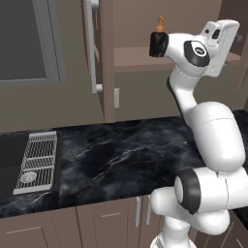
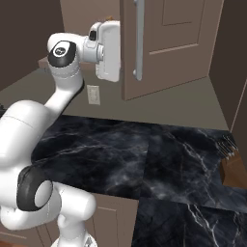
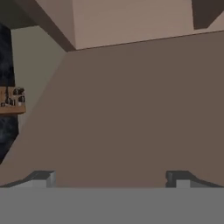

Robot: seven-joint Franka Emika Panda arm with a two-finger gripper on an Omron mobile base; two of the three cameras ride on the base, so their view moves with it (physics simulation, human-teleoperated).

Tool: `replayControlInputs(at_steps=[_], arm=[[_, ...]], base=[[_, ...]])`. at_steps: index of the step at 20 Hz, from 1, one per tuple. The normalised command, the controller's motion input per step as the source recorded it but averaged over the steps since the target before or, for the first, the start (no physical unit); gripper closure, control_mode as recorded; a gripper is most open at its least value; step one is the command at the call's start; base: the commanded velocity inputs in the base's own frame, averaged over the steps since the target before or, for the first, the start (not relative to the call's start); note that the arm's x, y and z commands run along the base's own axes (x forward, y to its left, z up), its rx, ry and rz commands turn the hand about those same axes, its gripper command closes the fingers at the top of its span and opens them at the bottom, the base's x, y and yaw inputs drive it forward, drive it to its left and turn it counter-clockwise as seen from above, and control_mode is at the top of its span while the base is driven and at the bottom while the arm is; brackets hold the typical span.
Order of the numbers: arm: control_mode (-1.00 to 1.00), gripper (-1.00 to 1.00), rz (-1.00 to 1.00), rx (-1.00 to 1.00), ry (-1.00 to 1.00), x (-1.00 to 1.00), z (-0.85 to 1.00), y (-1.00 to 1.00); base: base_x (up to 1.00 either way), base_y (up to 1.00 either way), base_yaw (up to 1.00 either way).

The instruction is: Open the cabinet. Pick the soap dispenser and place it next to the sink. Then close the cabinet.

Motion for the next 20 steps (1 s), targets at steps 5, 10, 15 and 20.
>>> replayControlInputs(at_steps=[5, 10, 15, 20], arm=[[-1.0, -1.0, -0.19, -0.05, 0.02, 0.0, 0.0, -0.37], [-1.0, -1.0, -0.19, -0.01, 0.01, -0.12, 0.0, -0.48], [-1.0, -1.0, -0.17, 0.0, 0.0, -0.18, 0.0, -0.44], [-1.0, -1.0, -0.18, 0.0, 0.0, -0.04, 0.0, -0.53]], base=[[0.0, 0.0, 0.0], [0.0, 0.0, 0.0], [0.0, 0.0, 0.0], [0.0, 0.0, 0.0]])
